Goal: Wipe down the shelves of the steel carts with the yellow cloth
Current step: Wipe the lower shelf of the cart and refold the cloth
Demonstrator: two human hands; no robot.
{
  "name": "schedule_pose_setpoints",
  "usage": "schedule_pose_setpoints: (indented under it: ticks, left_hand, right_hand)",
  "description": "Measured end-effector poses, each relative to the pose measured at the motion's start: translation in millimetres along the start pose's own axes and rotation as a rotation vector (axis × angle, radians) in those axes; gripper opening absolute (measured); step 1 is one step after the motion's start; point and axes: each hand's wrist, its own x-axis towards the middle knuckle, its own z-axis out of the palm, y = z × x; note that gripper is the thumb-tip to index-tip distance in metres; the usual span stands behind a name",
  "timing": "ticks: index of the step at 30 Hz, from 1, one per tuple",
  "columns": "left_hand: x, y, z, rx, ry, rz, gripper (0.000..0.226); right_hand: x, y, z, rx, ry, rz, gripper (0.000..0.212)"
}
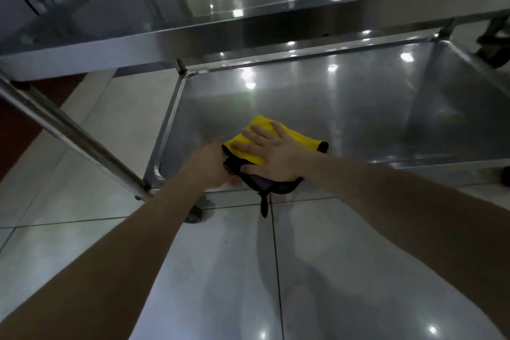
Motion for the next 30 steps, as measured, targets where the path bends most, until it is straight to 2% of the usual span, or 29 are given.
schedule_pose_setpoints:
  ticks: [2, 5, 7, 11, 15, 17, 19, 24, 27, 30]
  left_hand:
    - [7.8, 6.3, -2.5, 0.035, -0.031, 0.011, 0.092]
    - [15.4, 16.3, -12.7, 0.119, -0.111, -0.007, 0.135]
    - [18.4, 20.2, -16.9, 0.160, -0.144, -0.006, 0.147]
    - [18.5, 23.2, -21.8, 0.225, -0.173, 0.021, 0.140]
    - [21.6, 30.3, -24.4, 0.258, -0.244, 0.082, 0.131]
    - [24.3, 38.3, -25.0, 0.199, -0.270, 0.060, 0.136]
    - [25.6, 46.0, -23.2, 0.183, -0.267, 0.056, 0.139]
    - [19.1, 43.6, -10.2, 0.247, -0.194, 0.100, 0.113]
    - [21.6, 37.4, -7.5, 0.261, -0.187, 0.090, 0.117]
    - [22.7, 34.9, -5.6, 0.276, -0.171, 0.048, 0.124]
  right_hand:
    - [4.6, -3.7, 8.5, 0.056, 0.038, 0.039, 0.085]
    - [4.7, 0.4, 8.7, 0.101, 0.049, 0.048, 0.099]
    - [4.2, 4.9, 8.0, 0.117, 0.042, 0.080, 0.100]
    - [-13.3, 57.4, 6.3, 0.129, 0.048, 0.231, 0.090]
    - [-56.5, 147.4, 6.6, 0.146, 0.098, 0.603, 0.092]
    - [-63.3, 172.0, 6.0, 0.155, 0.118, 0.734, 0.091]
    - [-55.6, 178.9, 4.2, 0.146, 0.105, 0.783, 0.091]
    - [-20.4, 172.2, -3.1, 0.153, 0.089, 0.799, 0.100]
    - [15.4, 151.4, -11.8, 0.134, 0.087, 0.708, 0.102]
    - [64.0, 96.1, -9.3, 0.090, 0.083, 0.514, 0.094]
